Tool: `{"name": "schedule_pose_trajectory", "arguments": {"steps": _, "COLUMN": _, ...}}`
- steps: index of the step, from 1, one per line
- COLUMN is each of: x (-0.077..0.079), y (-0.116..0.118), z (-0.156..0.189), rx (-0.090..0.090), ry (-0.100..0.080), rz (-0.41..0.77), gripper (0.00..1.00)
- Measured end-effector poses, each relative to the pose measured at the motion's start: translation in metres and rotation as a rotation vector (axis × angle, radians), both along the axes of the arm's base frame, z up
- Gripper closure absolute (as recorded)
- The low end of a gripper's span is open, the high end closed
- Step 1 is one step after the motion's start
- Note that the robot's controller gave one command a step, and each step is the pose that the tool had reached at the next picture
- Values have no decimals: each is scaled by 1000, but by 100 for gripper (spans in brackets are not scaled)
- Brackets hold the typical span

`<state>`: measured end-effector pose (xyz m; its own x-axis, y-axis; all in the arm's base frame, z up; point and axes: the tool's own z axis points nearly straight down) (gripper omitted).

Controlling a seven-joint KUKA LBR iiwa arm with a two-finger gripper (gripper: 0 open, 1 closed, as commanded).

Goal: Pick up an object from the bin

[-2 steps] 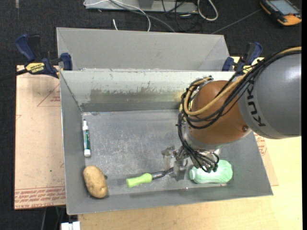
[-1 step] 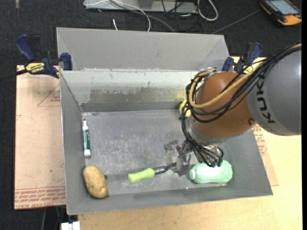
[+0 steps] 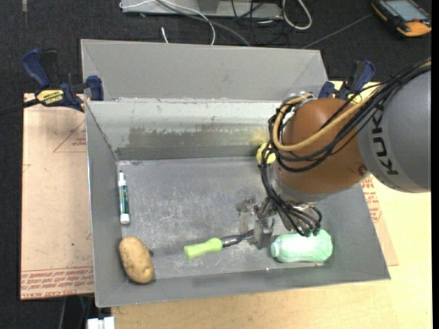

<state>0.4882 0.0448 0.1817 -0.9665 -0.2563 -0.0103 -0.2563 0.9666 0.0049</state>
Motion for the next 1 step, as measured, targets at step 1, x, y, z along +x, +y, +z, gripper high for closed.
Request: {"name": "schedule_pose_trajectory", "arguments": {"steps": 1, "x": 0, "y": 0, "z": 4, "rx": 0, "ry": 0, "rz": -1, "gripper": 100}}
